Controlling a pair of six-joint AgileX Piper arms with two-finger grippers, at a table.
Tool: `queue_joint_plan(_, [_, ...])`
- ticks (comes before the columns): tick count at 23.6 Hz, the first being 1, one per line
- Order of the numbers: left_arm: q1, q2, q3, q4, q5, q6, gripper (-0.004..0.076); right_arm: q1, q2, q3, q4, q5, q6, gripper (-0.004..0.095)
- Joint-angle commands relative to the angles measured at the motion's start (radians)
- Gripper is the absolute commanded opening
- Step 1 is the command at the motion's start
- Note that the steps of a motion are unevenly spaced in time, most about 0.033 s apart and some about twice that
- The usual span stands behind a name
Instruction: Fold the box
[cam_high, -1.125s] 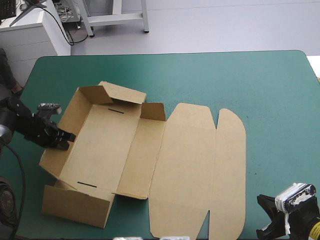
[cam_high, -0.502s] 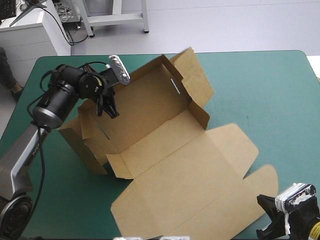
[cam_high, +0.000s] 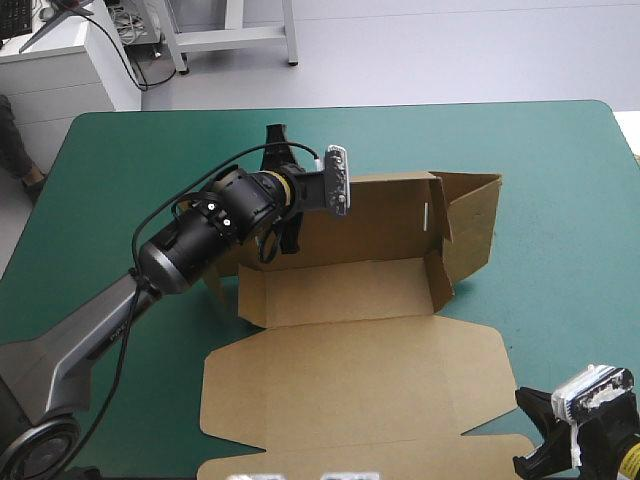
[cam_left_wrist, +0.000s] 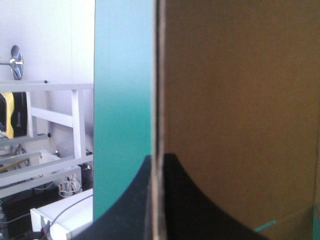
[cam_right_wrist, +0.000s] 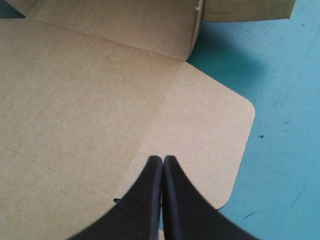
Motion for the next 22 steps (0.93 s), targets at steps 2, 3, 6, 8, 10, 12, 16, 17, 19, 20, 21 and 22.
queue_joint_plan(2, [-0.084,-0.045,0.002,0.149,-0.073,-0.064,-0.0008,-0.005,0.013,-0.022,-0.066,-0.064,0.056,-0.0017])
queue_joint_plan(3, [-0.103,-0.045,0.019,0.201,-0.083,-0.104,-0.0008,-0.005,0.013,-0.022,-0.079,-0.064,0.067,-0.0017])
queue_joint_plan(6, [-0.164,-0.045,0.095,0.418,-0.121,-0.275,-0.0008,-0.005,0.013,-0.022,-0.107,-0.064,0.085,-0.0017])
queue_joint_plan(8, [-0.202,-0.045,0.165,0.567,-0.131,-0.408,-0.0008,-0.005,0.013,-0.022,-0.128,-0.064,0.097,-0.0017])
queue_joint_plan(10, [-0.224,-0.046,0.238,0.639,-0.131,-0.497,-0.0008,-0.005,0.013,-0.022,-0.135,-0.064,0.115,-0.0017])
queue_joint_plan(12, [-0.229,-0.050,0.282,0.644,-0.126,-0.529,-0.0008,-0.005,0.013,-0.022,-0.135,-0.064,0.115,-0.0017])
queue_joint_plan(16, [-0.230,-0.074,0.318,0.640,-0.116,-0.550,-0.0008,-0.005,0.013,-0.022,-0.135,-0.064,0.111,-0.0019])
queue_joint_plan(17, [-0.230,-0.083,0.320,0.635,-0.117,-0.560,-0.0008,-0.005,0.013,-0.022,-0.135,-0.064,0.111,-0.0019])
queue_joint_plan(19, [-0.230,-0.117,0.324,0.626,-0.121,-0.591,-0.0008,-0.005,0.013,-0.022,-0.135,-0.064,0.111,-0.0001])
queue_joint_plan(20, [-0.230,-0.133,0.324,0.600,-0.123,-0.591,-0.0008,-0.005,0.013,-0.022,-0.137,-0.064,0.101,0.0041])
queue_joint_plan(21, [-0.230,-0.139,0.325,0.588,-0.123,-0.591,-0.0008,-0.005,0.013,-0.022,-0.136,-0.064,0.093,0.0071])
queue_joint_plan(22, [-0.230,-0.143,0.328,0.578,-0.125,-0.591,-0.0008,-0.005,0.013,-0.022,-0.136,-0.064,0.080,0.0118])
